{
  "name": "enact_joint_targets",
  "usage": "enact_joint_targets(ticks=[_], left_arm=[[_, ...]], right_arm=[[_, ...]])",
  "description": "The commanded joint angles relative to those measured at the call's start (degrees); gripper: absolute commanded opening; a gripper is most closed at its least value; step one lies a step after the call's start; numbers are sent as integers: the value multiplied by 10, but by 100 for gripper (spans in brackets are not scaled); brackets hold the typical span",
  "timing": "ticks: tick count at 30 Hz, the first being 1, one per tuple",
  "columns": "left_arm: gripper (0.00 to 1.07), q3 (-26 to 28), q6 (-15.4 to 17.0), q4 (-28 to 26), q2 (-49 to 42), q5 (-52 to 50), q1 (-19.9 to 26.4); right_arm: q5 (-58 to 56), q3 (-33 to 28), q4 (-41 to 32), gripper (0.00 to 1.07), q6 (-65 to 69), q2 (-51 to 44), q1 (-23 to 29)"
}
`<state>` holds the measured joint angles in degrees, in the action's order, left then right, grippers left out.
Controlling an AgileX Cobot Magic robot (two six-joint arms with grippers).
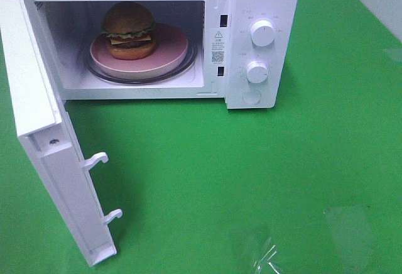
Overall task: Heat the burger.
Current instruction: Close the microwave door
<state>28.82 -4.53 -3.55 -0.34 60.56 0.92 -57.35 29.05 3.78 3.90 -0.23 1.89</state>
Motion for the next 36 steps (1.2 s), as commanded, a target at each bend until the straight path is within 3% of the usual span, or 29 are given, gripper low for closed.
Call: enact_joint_targets(ticks=[1, 36], left_arm=[[98, -1, 0, -3, -11, -9, 1], [98, -1, 0, -2, -11, -9, 1]], right_arm=[[0, -1, 2, 76, 5, -14, -5], [0, -1, 2, 76, 6, -14, -5]])
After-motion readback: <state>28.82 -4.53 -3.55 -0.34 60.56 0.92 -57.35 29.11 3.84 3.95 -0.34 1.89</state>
